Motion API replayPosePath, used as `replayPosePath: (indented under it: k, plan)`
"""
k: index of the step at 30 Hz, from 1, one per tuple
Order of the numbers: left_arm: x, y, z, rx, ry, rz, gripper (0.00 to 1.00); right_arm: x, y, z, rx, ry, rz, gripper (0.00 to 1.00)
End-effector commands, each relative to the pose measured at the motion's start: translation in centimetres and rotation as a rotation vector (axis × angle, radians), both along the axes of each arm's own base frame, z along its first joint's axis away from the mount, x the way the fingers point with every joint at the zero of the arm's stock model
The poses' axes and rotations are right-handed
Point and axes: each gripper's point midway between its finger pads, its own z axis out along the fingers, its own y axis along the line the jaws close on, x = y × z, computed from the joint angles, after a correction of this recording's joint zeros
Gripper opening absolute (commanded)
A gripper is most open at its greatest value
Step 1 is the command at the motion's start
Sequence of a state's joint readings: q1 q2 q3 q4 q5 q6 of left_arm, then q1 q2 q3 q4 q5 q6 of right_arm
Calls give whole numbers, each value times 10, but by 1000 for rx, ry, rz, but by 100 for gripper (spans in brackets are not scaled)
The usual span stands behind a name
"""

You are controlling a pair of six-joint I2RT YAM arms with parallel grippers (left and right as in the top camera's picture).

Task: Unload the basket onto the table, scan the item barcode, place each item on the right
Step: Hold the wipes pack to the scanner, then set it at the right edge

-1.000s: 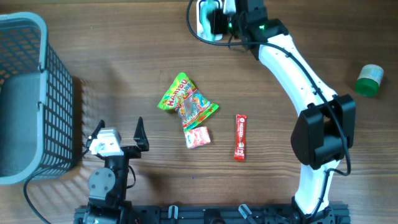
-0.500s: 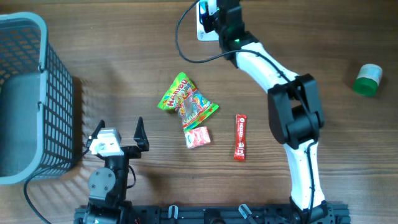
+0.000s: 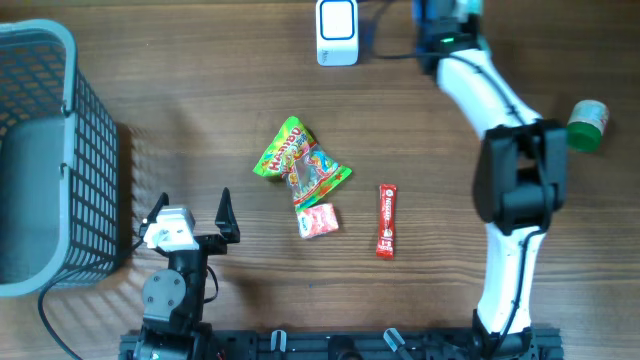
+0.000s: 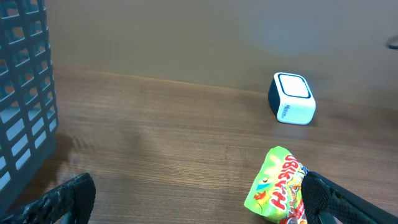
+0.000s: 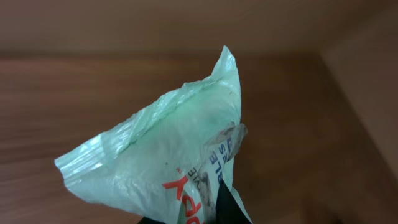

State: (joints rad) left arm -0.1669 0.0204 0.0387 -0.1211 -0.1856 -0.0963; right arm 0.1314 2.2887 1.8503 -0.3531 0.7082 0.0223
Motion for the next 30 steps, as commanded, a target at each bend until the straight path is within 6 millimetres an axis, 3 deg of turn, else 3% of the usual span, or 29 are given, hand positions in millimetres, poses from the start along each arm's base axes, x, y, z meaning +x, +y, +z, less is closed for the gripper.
replayPosePath:
  k: [1, 7, 11, 12, 13, 14, 15, 17, 19, 20, 21, 22, 24, 26, 27, 28, 30]
  plan:
    - [0, 3, -1, -13, -2, 17, 100, -12, -62, 6, 102, -30, -123, 4]
    - [0, 3, -1, -13, -2, 17, 100, -59, -169, -33, 181, 5, -349, 4]
    - [0, 3, -1, -13, -2, 17, 100, -84, -199, -60, 316, 30, -418, 4]
    - [0, 3, -1, -13, -2, 17, 100, -88, -205, -61, 325, 27, -439, 21]
    - [0, 3, -1, -13, -2, 17, 100, -88, -206, -53, 322, 27, -433, 91]
    - [0, 3, -1, -13, -2, 17, 100, -86, -204, -44, 313, 30, -416, 100]
    - [0, 3, -1, -12, -1, 17, 100, -82, -199, -31, 302, 28, -391, 100]
    - [0, 3, -1, -13, -2, 17, 100, -71, -179, 13, 271, -23, -329, 100]
    - [0, 3, -1, -12, -1, 17, 100, -62, -137, 85, 261, -156, -251, 100]
    - [0, 3, -1, -13, -2, 17, 100, -60, -115, 110, 274, -204, -210, 100]
    - [0, 3, -1, -13, -2, 17, 100, -60, -78, 138, 312, -250, -137, 100]
    - [0, 3, -1, -13, -2, 17, 100, -60, -45, 149, 355, -245, -50, 100]
    - [0, 3, -1, -13, -2, 17, 100, -72, 55, 149, 498, -136, 202, 100]
    - [0, 3, -1, -13, -2, 17, 100, -90, 132, 130, 623, 0, 390, 100]
    - [0, 3, -1, -12, -1, 17, 100, -108, 179, 114, 702, 107, 505, 100]
    - [0, 3, -1, -12, 0, 17, 100, -129, 215, 97, 755, 204, 589, 100]
    - [0, 3, -1, -12, 0, 17, 100, -156, 251, 72, 769, 323, 651, 100]
